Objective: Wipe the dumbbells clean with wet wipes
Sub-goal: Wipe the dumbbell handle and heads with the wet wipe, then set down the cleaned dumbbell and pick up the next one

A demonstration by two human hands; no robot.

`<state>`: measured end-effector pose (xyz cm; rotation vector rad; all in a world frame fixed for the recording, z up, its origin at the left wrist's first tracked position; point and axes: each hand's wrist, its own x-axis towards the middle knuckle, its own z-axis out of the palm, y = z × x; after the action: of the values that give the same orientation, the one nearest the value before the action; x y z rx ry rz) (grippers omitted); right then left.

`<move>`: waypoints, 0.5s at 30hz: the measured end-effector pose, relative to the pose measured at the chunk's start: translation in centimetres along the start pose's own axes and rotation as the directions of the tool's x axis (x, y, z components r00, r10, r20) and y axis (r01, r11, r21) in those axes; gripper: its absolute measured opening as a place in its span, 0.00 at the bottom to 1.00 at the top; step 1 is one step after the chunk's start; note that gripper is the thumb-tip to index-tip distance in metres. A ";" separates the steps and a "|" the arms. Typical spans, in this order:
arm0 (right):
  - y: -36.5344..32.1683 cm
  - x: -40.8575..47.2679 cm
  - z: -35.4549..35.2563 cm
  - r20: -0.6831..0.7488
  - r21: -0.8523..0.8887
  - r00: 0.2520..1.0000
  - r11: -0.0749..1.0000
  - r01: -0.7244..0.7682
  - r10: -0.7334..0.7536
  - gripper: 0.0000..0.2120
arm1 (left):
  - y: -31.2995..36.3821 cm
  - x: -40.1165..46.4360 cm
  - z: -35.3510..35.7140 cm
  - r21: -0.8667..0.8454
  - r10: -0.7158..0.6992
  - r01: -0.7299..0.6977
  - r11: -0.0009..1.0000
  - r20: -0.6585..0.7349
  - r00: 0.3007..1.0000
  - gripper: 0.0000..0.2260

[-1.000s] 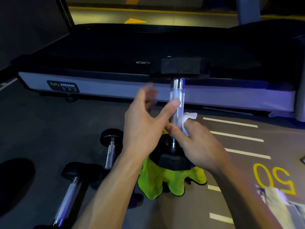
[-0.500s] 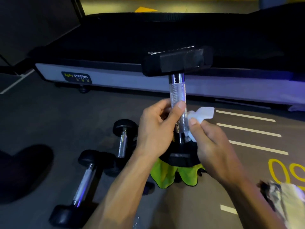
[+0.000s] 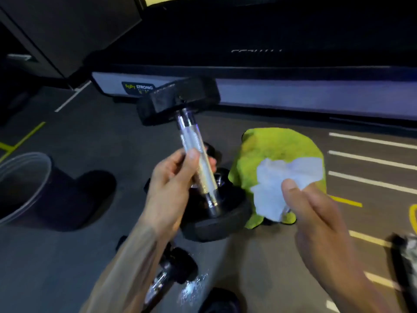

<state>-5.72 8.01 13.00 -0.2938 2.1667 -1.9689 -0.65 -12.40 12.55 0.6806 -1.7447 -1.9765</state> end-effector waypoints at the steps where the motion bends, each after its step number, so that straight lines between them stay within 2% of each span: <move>1: 0.5 -0.7 0.6 0.030 0.001 0.999 1.000 -0.018 0.018 0.20 | -0.4 -0.7 -1.6 0.046 -0.027 0.028 0.999 -0.021 0.999 0.15; 4: 2.7 -2.9 2.5 0.163 -0.016 0.985 0.999 -0.046 0.048 0.21 | -2.3 -2.9 -6.6 0.195 -0.101 0.114 0.974 -0.076 0.992 0.17; 9: 6.7 -6.3 3.1 0.342 -0.111 0.929 0.988 -0.109 0.141 0.24 | -5.6 -7.1 -14.3 0.482 -0.148 0.156 0.862 -0.056 0.987 0.11; 12: 7.8 -7.6 2.8 0.365 -0.228 0.907 0.965 -0.133 0.211 0.23 | -7.1 -8.6 -17.5 0.687 -0.164 0.115 0.718 0.006 0.986 0.10; 14: 8.2 -8.3 2.9 0.381 -0.282 0.890 0.948 -0.146 0.250 0.22 | -8.0 -9.3 -19.4 0.821 -0.195 0.086 0.564 0.032 0.980 0.09; 15: 8.5 -8.6 3.1 0.389 -0.314 0.882 0.938 -0.144 0.266 0.22 | -8.5 -9.6 -20.2 0.871 -0.213 0.069 0.487 0.042 0.976 0.12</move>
<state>3.27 8.23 4.38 -0.4652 2.0709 -1.3320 19.30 -21.47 3.04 1.0175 -2.8780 -1.0733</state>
